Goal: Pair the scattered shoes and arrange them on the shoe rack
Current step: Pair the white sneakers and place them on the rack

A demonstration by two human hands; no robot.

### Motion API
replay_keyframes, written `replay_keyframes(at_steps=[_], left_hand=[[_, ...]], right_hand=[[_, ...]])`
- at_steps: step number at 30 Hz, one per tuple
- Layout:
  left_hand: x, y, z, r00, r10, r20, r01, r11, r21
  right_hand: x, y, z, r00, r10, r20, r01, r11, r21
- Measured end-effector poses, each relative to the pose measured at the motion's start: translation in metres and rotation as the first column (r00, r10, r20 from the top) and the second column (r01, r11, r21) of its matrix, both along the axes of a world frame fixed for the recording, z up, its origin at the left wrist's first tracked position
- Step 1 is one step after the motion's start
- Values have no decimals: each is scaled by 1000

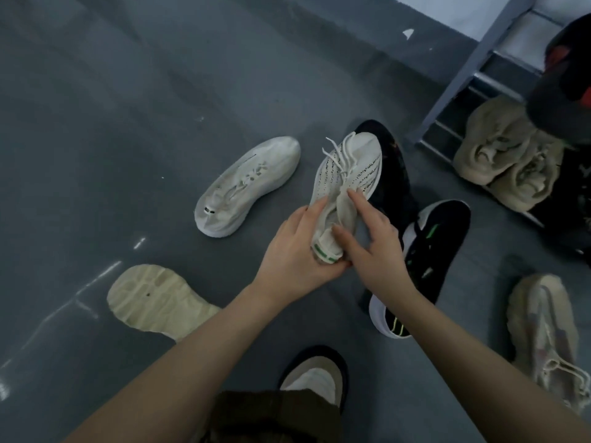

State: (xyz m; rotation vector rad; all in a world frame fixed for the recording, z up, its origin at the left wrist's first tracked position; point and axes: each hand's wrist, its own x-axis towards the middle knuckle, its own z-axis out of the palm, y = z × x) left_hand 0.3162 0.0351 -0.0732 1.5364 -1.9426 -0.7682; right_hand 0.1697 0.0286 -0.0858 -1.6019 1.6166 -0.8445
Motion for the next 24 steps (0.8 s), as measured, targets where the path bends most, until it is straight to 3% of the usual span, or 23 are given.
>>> replay_keyframes(at_steps=[6,14,24], left_hand=[[-24,0,0,992,-76,-98,74,997,-20],[-106,22,20,873,-434,-220,436,899,-44],[-283,97,30,664,-727,-172,732,680,-47]], right_hand=[[-21,13,12,989,-102,106,103,995,-5],[-115,79,47,963,-270,-11,267,958,-108],[-254,213,57,702,-711,49,711,694,-111]])
